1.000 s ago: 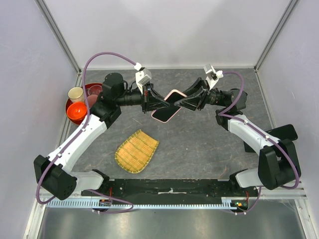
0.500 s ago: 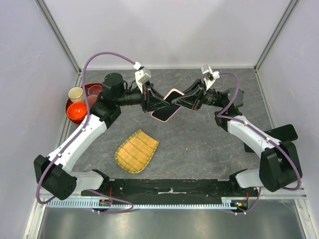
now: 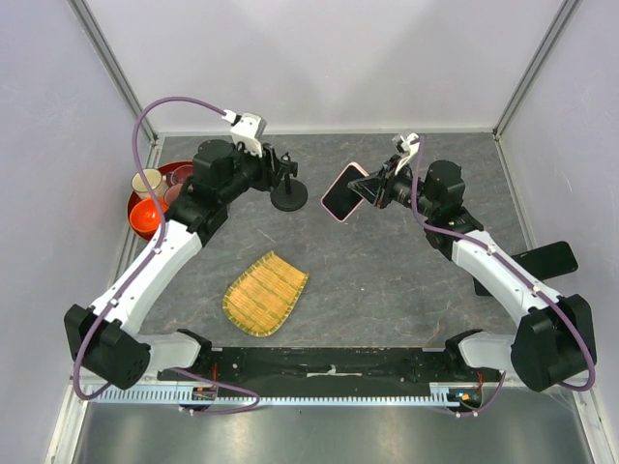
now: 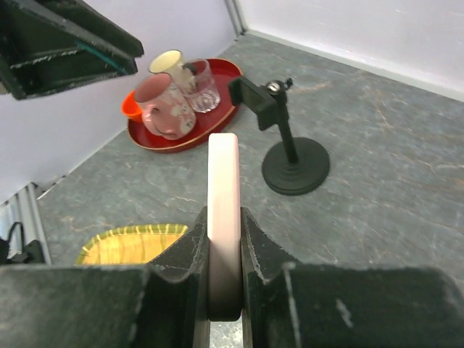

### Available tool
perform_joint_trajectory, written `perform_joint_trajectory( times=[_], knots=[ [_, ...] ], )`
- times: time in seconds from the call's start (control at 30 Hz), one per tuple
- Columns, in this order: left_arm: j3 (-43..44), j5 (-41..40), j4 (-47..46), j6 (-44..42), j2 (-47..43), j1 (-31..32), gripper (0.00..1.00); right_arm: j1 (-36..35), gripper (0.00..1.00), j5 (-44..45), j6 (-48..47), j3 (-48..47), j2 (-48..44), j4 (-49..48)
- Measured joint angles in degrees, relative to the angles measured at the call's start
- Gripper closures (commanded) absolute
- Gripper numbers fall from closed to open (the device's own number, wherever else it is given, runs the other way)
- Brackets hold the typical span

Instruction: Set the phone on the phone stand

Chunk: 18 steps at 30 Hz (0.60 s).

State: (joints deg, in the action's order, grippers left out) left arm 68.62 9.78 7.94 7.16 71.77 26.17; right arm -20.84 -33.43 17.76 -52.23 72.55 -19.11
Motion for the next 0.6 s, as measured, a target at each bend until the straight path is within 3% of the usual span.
perform_joint_trajectory(
  times=[0.17,0.4,0.5,0.53,0.6],
  knots=[
    [0.8,-7.8,1.9,-2.0,4.9,-3.7,0.44,0.1,1.0,3.1,-1.9,-0.1,0.0,3.4],
    [1.0,-11.3,3.1,-4.8,12.1,-4.3,0.41,0.1,1.0,3.8,-3.1,-0.1,-0.4,4.4],
    [1.1,-12.8,3.0,-6.2,14.1,-4.3,0.48,0.1,1.0,3.8,-3.4,-0.1,-1.0,4.5],
    [1.1,-13.1,3.0,-6.6,14.6,-4.3,0.56,0.1,1.0,3.8,-3.5,-0.1,-1.3,4.5],
    [1.2,-13.9,2.7,-7.4,15.6,-4.3,0.57,0.1,1.0,3.8,-3.7,-0.1,-1.7,4.5]
  ],
)
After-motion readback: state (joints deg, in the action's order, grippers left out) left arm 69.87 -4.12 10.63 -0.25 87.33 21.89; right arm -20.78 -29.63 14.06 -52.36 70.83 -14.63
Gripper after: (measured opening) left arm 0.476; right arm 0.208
